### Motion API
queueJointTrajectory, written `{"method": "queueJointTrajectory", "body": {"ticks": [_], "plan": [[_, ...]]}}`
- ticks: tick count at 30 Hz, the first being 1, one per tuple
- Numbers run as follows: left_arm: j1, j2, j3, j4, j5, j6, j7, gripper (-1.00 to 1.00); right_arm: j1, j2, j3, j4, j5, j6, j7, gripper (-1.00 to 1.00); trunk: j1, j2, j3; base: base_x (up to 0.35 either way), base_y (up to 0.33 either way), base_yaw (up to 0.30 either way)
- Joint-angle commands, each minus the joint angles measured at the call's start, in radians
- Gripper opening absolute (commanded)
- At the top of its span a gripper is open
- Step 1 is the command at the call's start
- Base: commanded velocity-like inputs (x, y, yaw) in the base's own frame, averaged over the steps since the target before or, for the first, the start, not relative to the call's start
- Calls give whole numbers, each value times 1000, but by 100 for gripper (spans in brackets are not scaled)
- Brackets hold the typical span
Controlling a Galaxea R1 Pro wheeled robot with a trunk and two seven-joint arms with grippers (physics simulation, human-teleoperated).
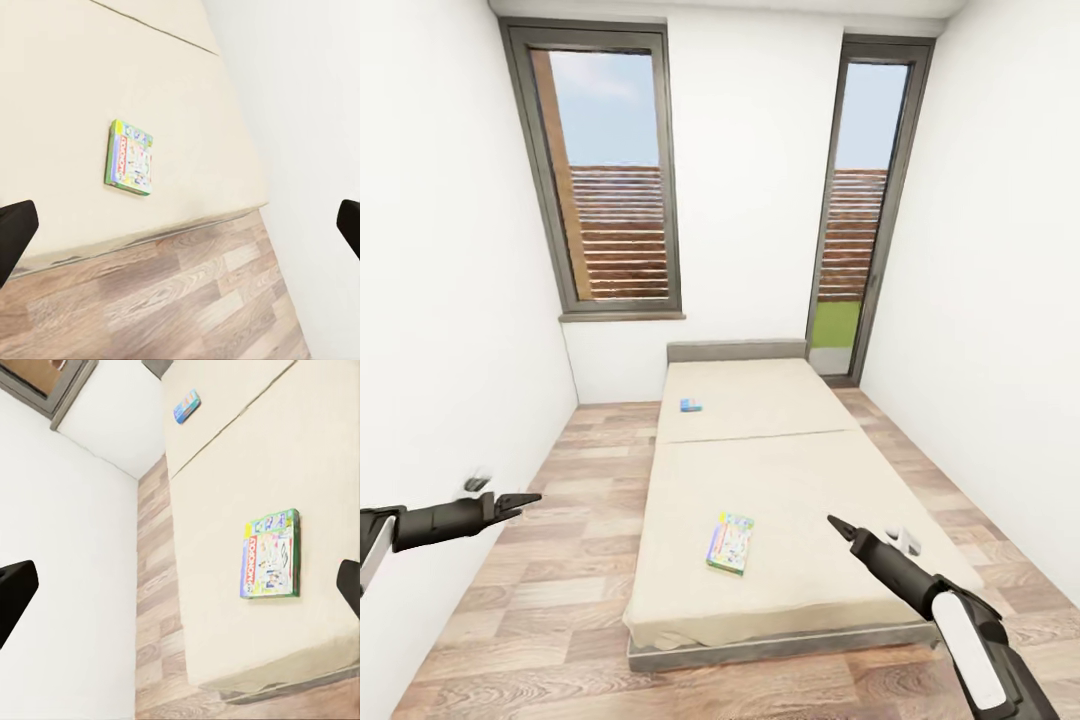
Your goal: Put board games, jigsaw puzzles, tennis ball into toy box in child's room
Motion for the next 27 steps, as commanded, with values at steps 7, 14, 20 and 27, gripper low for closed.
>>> {"method": "queueJointTrajectory", "body": {"ticks": [7,14,20,27], "plan": [[-1,-36,4,0,0,-17,297,100,-10,2,17,3,-3,16,-330,100,1,-2,-9,0,0,-200],[-1,-85,5,0,5,-57,617,100,-32,1,128,1,26,14,-617,100,1,-2,-15,0,0,-117],[-1,-119,7,-10,9,-73,757,100,-52,19,229,-5,108,16,-770,100,1,-2,-16,0,0,-18],[-4,-127,5,-16,10,-78,793,100,-58,66,277,-15,140,21,-816,100,1,-2,-16,0,0,-2]]}}
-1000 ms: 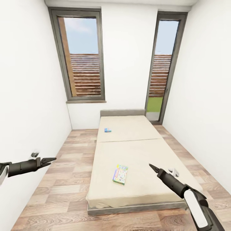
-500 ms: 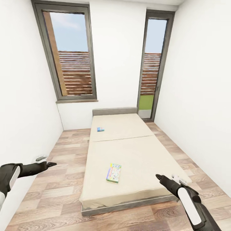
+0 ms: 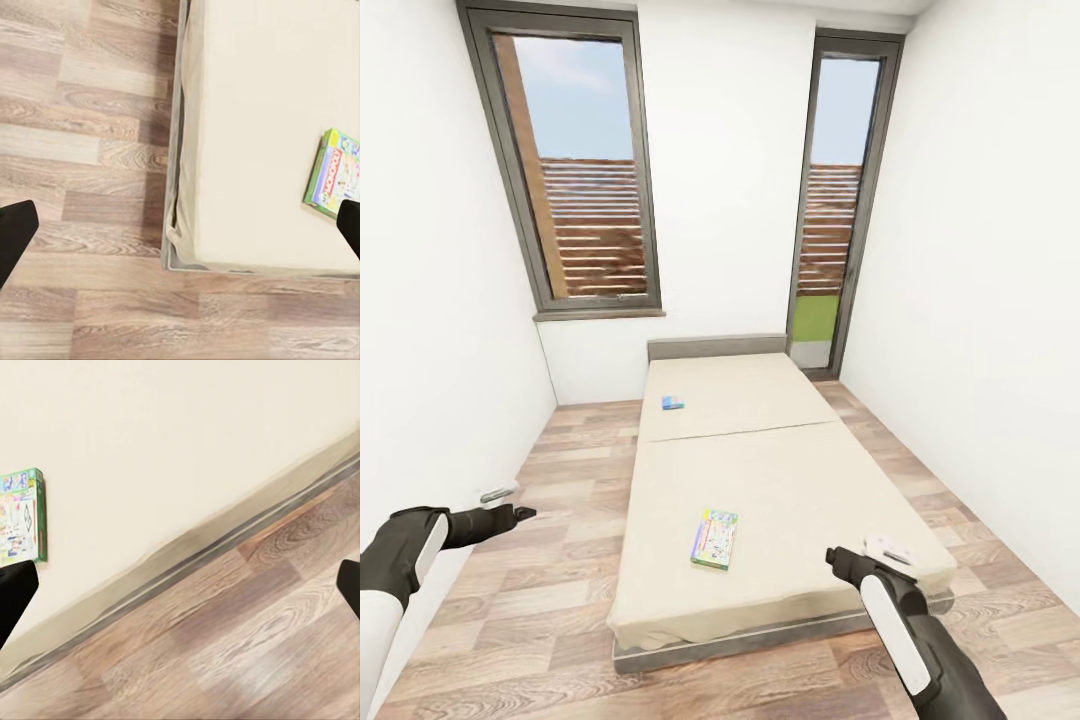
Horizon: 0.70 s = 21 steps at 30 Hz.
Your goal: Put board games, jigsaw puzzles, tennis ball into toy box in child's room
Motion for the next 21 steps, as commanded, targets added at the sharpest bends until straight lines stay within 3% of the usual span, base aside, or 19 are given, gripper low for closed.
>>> {"method": "queueJointTrajectory", "body": {"ticks": [1,13,21], "plan": [[-1,-1,3,-2,0,7,-3,100,-1,0,4,-1,-8,2,-11,100,1,-2,-2,0,0,0],[-2,-12,2,-10,0,4,0,100,-2,6,10,-3,-5,-5,-9,100,1,-2,-2,17,45,5],[-2,-24,2,-10,-1,4,0,100,-2,8,42,-5,-5,-9,-10,100,1,-2,-2,151,17,196]]}}
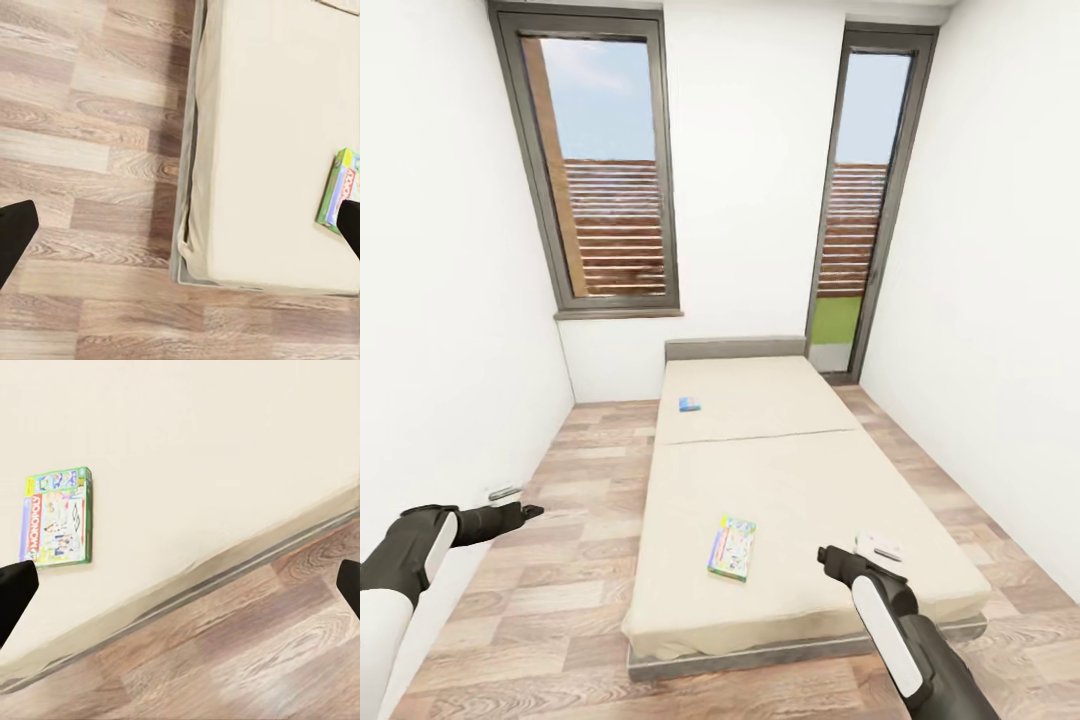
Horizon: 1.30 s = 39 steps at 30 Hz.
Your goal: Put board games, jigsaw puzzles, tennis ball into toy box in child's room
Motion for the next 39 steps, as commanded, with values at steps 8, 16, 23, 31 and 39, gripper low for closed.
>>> {"method": "queueJointTrajectory", "body": {"ticks": [8,16,23,31,39], "plan": [[-1,-4,4,-1,-3,7,-4,100,-1,-1,14,-28,-10,4,-7,100,1,-2,-2,220,155,33],[-1,-4,4,-1,-5,-10,-4,100,-1,-3,15,-33,-10,1,-5,100,1,-2,-2,208,78,1],[-1,-4,4,-1,-5,-14,-4,100,-1,-2,15,-34,-9,1,-5,100,1,-2,-2,247,9,12],[-1,-5,3,-1,-5,-15,-4,100,-1,-1,15,-34,-9,1,-5,100,1,-2,-4,133,1,223],[-1,-18,2,-1,-7,-15,-3,100,-1,-1,16,-34,-9,1,-5,100,1,-2,-7,51,-87,212]]}}
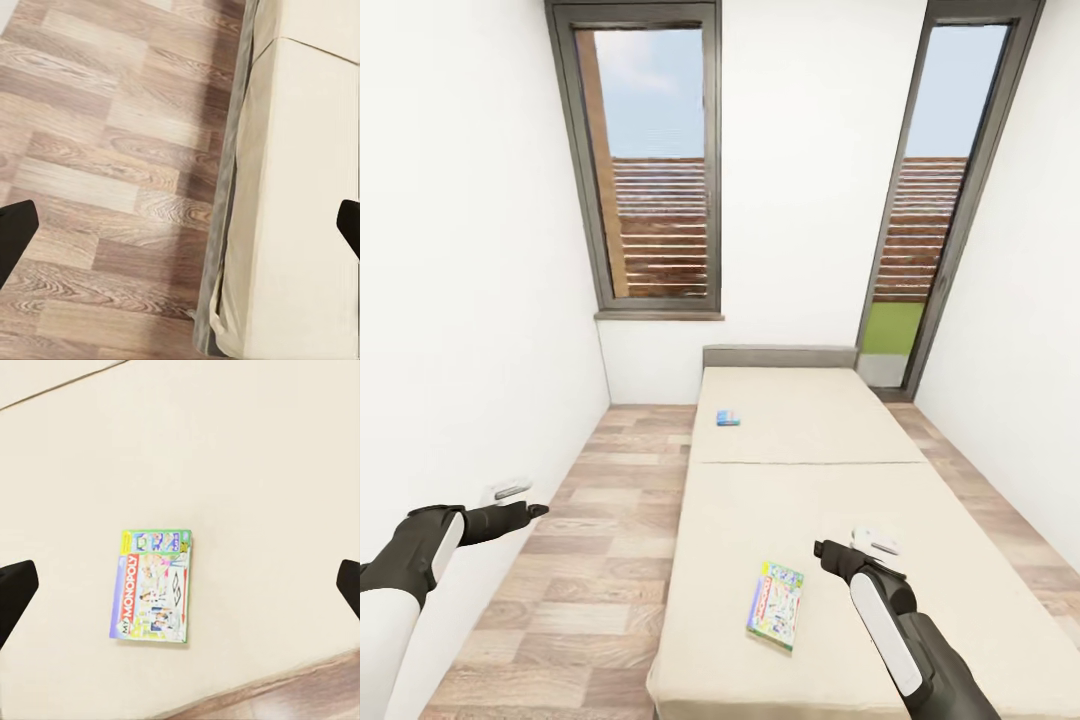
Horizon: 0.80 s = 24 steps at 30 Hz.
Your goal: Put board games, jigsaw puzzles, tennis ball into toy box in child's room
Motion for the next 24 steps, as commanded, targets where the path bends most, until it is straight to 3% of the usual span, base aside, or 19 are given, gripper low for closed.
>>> {"method": "queueJointTrajectory", "body": {"ticks": [1,13,19,24], "plan": [[-1,-1,4,-1,-1,7,-4,100,-1,-1,3,-1,-10,1,-10,100,1,-2,-3,112,-149,72],[-1,-5,4,-1,0,7,-5,100,-1,-1,4,0,-10,2,-9,100,1,-2,-3,46,-25,11],[-1,-5,4,-1,0,7,-5,100,-1,0,33,1,-10,5,-14,100,1,-2,-3,2,-1,0],[-1,-4,4,-1,0,7,-6,100,-23,27,45,-23,-10,27,-37,100,1,-2,-3,0,0,0]]}}
